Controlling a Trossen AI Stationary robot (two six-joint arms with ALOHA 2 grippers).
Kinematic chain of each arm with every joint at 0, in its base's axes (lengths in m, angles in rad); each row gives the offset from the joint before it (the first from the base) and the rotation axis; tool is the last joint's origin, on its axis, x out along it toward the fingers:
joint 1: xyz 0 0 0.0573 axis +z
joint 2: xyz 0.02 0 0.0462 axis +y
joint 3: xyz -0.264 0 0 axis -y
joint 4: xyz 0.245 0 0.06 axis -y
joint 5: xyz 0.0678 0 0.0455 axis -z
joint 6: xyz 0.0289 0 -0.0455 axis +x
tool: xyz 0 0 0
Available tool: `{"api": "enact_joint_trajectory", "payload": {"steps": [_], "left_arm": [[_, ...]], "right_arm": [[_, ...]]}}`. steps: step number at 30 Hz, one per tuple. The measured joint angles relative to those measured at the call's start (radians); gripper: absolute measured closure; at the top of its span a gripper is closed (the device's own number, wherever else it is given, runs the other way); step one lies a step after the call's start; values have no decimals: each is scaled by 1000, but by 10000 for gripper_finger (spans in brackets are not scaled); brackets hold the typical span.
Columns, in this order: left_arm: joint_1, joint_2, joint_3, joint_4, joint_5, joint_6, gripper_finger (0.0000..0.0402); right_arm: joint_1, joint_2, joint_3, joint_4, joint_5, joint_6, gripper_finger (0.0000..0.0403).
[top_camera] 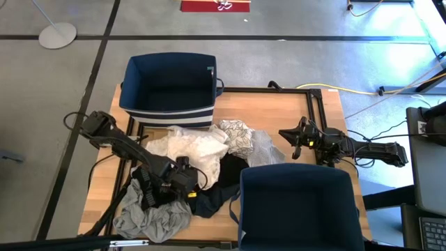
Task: Sort clothes
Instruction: Put the white dress into the top blue laundry organizer
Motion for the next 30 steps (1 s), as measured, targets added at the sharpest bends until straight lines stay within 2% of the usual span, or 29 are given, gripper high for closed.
{"api": "enact_joint_trajectory", "payload": {"steps": [5,12,15,19,25,30], "left_arm": [[6,40,1,0,-85,14,155],[24,-35,-3,-13,-60,-20,155],[31,-72,-2,-28,-87,-29,155],[37,-68,-5,-65,-95,-20,155],[36,-55,-68,46,-71,-4,155],[44,-55,-91,54,-109,-30,162]], "right_arm": [[0,0,0,-1,0,0,368],[0,0,0,-1,0,0,368],[0,0,0,0,0,0,368],[0,0,0,0,0,0,368],[0,0,0,0,0,0,368],[0,0,0,0,0,0,368]]}}
